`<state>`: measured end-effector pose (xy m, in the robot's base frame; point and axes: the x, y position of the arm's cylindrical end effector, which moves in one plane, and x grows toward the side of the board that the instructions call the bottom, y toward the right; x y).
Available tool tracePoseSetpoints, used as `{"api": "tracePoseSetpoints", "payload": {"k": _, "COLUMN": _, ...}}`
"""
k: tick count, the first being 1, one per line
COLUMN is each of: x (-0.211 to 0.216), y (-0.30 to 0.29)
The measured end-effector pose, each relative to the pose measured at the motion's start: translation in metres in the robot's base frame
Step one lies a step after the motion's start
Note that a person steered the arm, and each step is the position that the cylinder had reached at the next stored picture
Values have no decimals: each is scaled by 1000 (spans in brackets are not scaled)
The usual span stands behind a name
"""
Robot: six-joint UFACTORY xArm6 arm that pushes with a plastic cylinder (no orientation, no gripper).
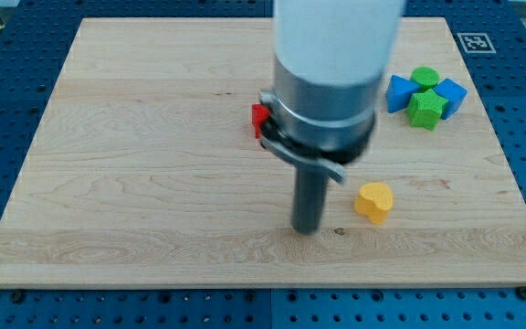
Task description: Push the yellow heart into the red blocks
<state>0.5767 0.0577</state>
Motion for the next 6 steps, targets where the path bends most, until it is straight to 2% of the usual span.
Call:
{"api": "tracePoseSetpoints", "payload": {"k": 1, "x": 0, "y": 75}}
{"api": "tracePoseSetpoints", "payload": {"k": 2, "x": -4, "y": 104}}
{"api": "tracePoseSetpoints", "payload": {"k": 3, "x": -8, "y": 83}}
{"api": "tracePoseSetpoints", "payload": {"k": 6, "x": -58, "y": 53}}
